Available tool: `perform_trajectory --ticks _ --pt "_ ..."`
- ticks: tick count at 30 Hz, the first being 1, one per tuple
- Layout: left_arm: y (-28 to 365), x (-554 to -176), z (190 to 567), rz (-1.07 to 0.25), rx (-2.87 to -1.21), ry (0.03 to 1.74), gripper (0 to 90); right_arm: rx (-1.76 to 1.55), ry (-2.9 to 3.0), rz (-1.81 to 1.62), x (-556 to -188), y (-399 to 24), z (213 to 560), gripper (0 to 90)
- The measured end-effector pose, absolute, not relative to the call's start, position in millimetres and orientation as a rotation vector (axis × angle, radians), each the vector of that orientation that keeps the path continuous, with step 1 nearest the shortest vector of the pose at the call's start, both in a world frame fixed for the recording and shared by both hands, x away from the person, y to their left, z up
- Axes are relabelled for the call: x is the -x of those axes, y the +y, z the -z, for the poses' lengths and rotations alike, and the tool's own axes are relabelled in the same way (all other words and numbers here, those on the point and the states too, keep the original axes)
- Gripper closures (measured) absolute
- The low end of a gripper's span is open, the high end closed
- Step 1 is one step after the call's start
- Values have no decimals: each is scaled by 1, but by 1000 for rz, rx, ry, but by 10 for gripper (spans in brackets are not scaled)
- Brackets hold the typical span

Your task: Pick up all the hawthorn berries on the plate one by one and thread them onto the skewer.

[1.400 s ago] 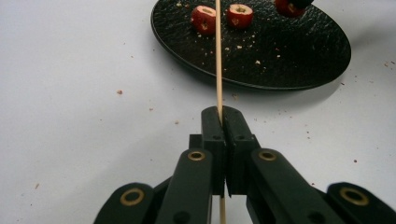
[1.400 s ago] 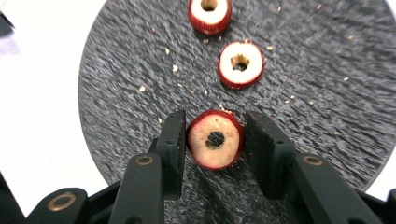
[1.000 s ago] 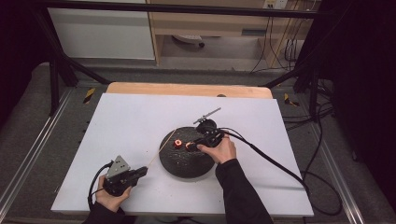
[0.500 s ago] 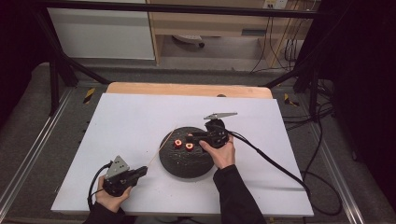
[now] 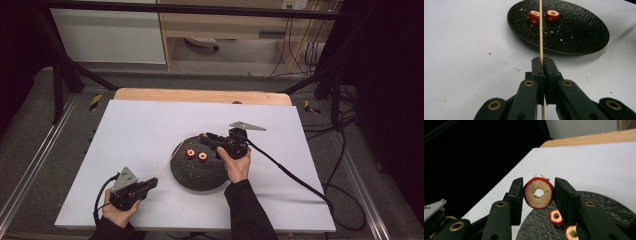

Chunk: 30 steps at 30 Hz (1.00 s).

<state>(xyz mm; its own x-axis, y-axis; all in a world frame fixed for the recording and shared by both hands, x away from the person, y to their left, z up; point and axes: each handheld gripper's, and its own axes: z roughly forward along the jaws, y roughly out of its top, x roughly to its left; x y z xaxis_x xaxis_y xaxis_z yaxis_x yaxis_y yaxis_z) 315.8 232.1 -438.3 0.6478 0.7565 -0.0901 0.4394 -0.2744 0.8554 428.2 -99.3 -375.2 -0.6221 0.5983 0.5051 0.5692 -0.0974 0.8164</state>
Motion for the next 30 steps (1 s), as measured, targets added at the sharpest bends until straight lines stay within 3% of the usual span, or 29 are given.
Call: perform_trajectory --ticks 30 --pt "228 -311 436 -408 -1865 925 881 -1418 1690 -2112 -443 -87 387 609"
